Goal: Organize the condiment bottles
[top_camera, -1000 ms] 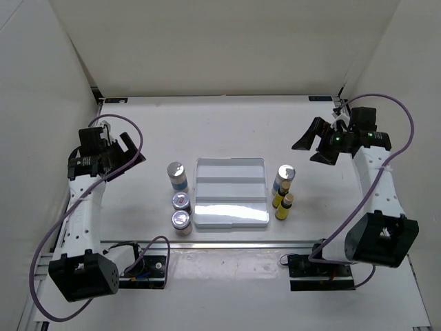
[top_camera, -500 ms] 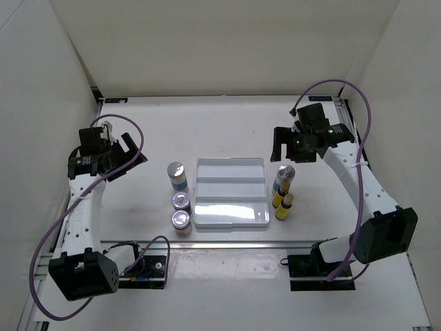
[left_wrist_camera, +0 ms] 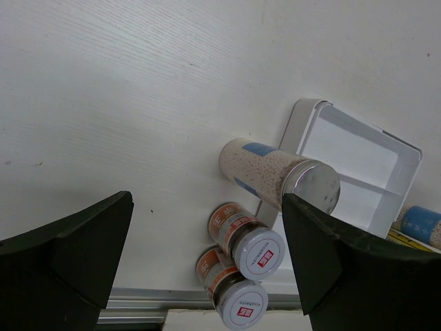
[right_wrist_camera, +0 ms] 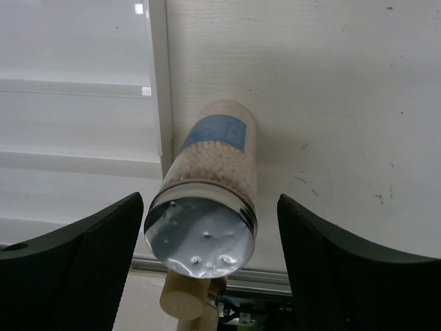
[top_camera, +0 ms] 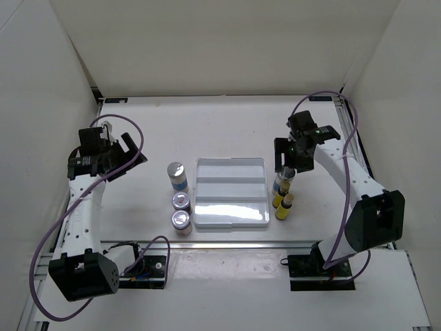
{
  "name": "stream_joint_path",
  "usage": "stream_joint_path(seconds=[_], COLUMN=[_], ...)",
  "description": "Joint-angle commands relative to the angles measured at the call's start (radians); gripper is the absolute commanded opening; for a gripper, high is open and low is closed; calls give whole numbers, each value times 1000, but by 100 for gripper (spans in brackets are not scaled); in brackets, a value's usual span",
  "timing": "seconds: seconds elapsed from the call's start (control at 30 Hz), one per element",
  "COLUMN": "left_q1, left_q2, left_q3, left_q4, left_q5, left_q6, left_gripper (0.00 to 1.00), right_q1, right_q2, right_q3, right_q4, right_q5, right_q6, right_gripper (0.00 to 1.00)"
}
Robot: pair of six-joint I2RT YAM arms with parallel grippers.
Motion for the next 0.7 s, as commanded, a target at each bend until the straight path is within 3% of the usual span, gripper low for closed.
stream_joint_path(seconds=[0.0, 0.2, 0.67], left_q1=[-4, -4, -4], left_q2=[-30, -20, -20], left_q3=[3, 3, 3], left_q4=[-4, -4, -4], left_q5=[-6, -6, -6], left_q6=[2, 2, 2], left_gripper=[100, 100, 100], right_q1=[3, 35, 197], right_q2=[21, 52, 27], right_q3=[-5, -5, 210], right_q4=[28, 28, -50], right_q5=[-6, 33, 400], right_q6=[12, 21, 53], right_gripper=[81, 67, 26])
